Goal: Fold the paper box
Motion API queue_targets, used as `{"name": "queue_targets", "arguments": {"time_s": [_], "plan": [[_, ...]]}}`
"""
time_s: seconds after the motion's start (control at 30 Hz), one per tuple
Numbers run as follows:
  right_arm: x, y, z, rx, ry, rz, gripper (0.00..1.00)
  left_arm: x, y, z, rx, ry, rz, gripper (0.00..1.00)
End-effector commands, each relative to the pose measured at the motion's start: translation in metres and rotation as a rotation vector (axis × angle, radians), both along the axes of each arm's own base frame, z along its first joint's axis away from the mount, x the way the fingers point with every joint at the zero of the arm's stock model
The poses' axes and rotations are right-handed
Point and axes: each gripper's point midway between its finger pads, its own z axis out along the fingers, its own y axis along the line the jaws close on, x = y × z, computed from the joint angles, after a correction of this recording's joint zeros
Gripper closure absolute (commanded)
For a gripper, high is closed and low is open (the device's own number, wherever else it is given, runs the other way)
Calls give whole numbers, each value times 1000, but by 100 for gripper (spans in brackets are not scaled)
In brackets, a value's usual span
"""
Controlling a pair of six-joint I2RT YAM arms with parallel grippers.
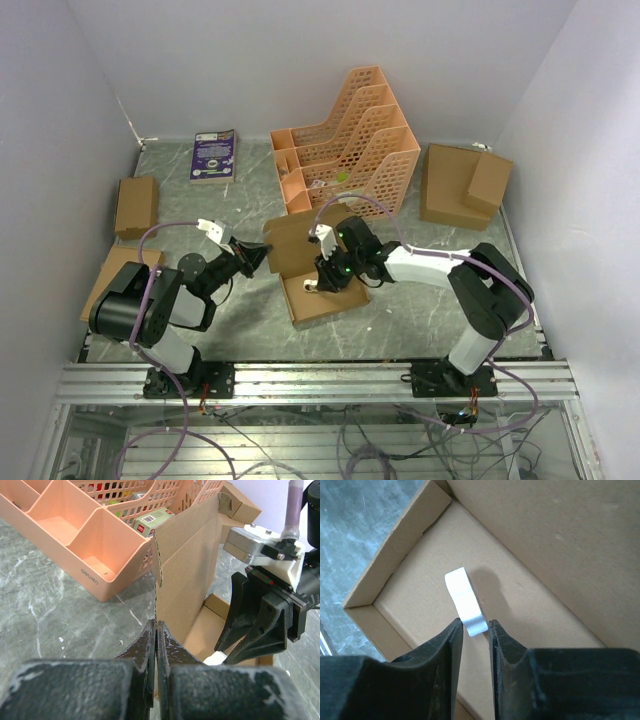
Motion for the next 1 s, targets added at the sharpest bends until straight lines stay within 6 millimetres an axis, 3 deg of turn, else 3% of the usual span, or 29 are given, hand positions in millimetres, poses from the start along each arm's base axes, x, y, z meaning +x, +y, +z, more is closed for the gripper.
{"name": "queue_targets", "arguments": {"time_s": [0.0,0.27,0.53,0.77,0.97], "plan": [[6,5,5,64,48,-4,75,2,-4,50,-39,-238,-18,93],[9,2,2,73,87,-29,84,1,-4,50,-40,-237,-20,93],[21,-9,9,104,126,-126,85,2,-5,49,-40,-236,-21,93],[23,-17,9,125,201,-172,76,1,-5,49,-40,-234,-20,93],[19,-18,7,125,246,-178,81,1,-5,49,-41,-232,-20,93]]}}
